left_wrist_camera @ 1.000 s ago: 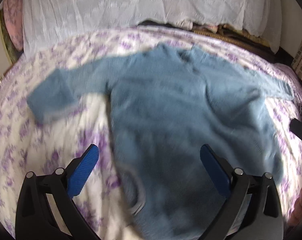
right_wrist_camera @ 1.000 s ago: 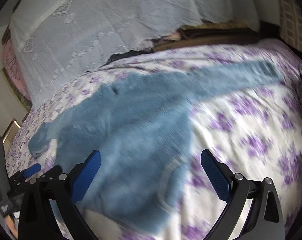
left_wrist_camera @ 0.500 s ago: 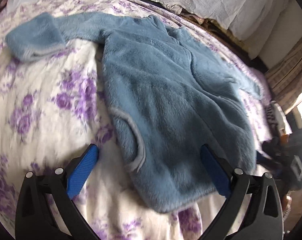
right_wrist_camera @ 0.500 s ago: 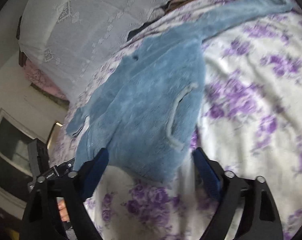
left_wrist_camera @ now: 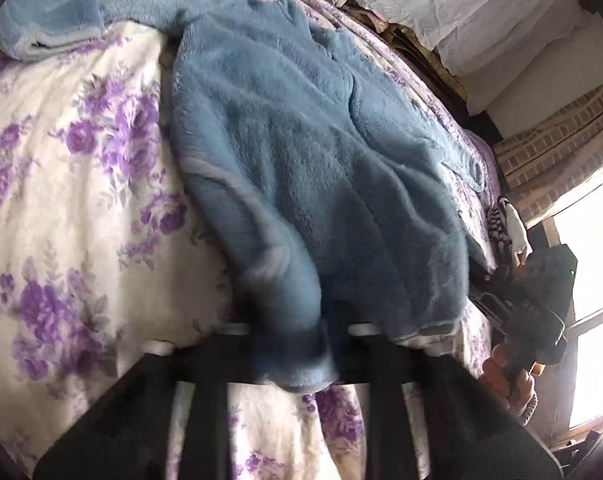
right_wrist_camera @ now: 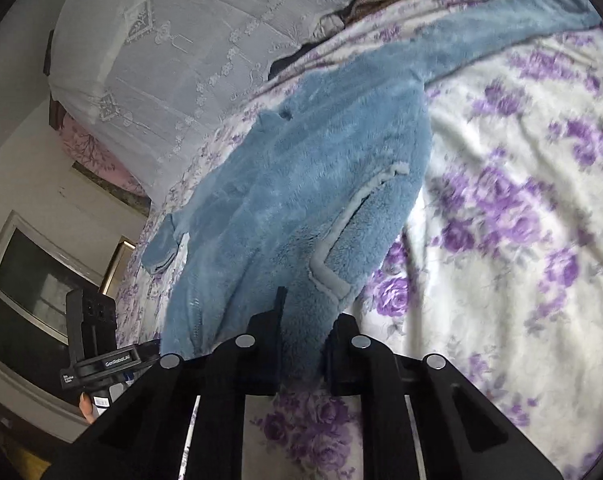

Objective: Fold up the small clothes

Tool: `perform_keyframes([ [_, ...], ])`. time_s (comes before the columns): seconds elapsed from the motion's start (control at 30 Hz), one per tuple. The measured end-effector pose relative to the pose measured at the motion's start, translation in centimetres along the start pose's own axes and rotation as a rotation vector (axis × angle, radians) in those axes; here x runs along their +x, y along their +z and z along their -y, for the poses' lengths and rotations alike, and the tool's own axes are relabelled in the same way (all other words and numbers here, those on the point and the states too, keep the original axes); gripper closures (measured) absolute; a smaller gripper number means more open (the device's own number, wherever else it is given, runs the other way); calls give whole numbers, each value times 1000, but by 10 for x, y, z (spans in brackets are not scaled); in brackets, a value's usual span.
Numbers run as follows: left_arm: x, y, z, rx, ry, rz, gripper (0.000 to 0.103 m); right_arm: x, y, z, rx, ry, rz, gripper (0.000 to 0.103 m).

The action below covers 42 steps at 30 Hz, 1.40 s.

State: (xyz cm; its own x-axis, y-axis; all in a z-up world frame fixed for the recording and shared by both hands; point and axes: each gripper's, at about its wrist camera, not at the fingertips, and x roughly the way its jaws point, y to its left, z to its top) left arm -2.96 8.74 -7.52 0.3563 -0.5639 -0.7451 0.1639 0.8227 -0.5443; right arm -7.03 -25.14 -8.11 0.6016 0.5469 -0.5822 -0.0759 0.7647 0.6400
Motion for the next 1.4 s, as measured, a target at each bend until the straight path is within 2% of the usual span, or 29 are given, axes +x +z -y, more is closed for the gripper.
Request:
perform_keyframes([
  [0.17,-36,-5,-1,47,66,55,93,-52,2,10,-39,-92,51,88],
  [0.27,-35,-15,-2,106,132,9,92,-51,-8,24,-58,-172,-42,88],
  [0.3,-24,-19,-7,107,174,-18,90,-41,-14,32,-62,-219,-82,85],
  [0.33,-22,-21,-10,108,177,-15,89,-34,-17,36,-72,-245,-104,85],
  [0.37,-25,-22,-10,114,172,-1,88,-35,-19,34,-92,-245,-87,84],
  [0.4,-31,-21,-8,117,171,6,83,-40,-16,28,-107,-273,-91,76],
  [0.43,-44,-19,-6,121,178,33,79,-47,-13,21,-118,-300,-71,60],
  [0.47,-57,-16,-4,131,203,79,63,-57,-9,16,-134,-335,-26,51],
  [0.5,-68,-13,-3,145,235,121,42,-70,-3,6,-168,-389,48,42],
  [0.57,-94,-4,0,184,330,226,23,-83,8,-10,-225,-432,119,41],
  [0.6,-103,3,-2,184,370,259,20,-84,17,-19,-248,-418,136,36],
  [0.63,-110,13,-8,165,421,287,20,-81,24,-23,-254,-392,143,28],
  [0.7,-115,34,-23,102,524,319,20,-63,38,-34,-253,-333,145,19],
  [0.73,-115,46,-32,75,610,347,20,-48,45,-39,-257,-304,122,17],
  [0.8,-109,59,-39,95,747,376,20,-20,47,-38,-259,-267,50,17],
  [0.87,-90,68,-36,222,864,362,20,4,53,-39,-250,-250,-8,17],
  [0.9,-75,70,-33,331,924,330,20,21,57,-35,-244,-248,-40,17],
  [0.97,-60,70,-37,420,1011,315,17,39,50,-27,-227,-250,-67,17],
  [1.0,-56,73,-43,417,993,291,17,43,47,-22,-216,-245,-67,17],
  [1.1,-61,79,-59,325,790,221,17,52,37,-11,-225,-238,-45,17],
  [1.13,-63,82,-63,311,746,213,17,51,35,-14,-244,-244,-42,17],
  [1.17,-60,82,-66,319,750,214,17,52,35,-15,-253,-248,-50,15],
  [1.23,-49,87,-69,350,813,207,20,56,32,-19,-284,-262,-53,12],
  [1.3,-39,98,-75,358,852,190,29,58,30,-22,-314,-281,-52,11],
  [1.33,-39,102,-77,365,895,203,33,58,30,-23,-320,-285,-52,11],
  [1.37,-44,111,-79,378,970,244,37,59,30,-23,-320,-285,-52,11],
  [1.4,-61,120,-84,352,1044,328,37,58,30,-23,-315,-278,-49,11],
])
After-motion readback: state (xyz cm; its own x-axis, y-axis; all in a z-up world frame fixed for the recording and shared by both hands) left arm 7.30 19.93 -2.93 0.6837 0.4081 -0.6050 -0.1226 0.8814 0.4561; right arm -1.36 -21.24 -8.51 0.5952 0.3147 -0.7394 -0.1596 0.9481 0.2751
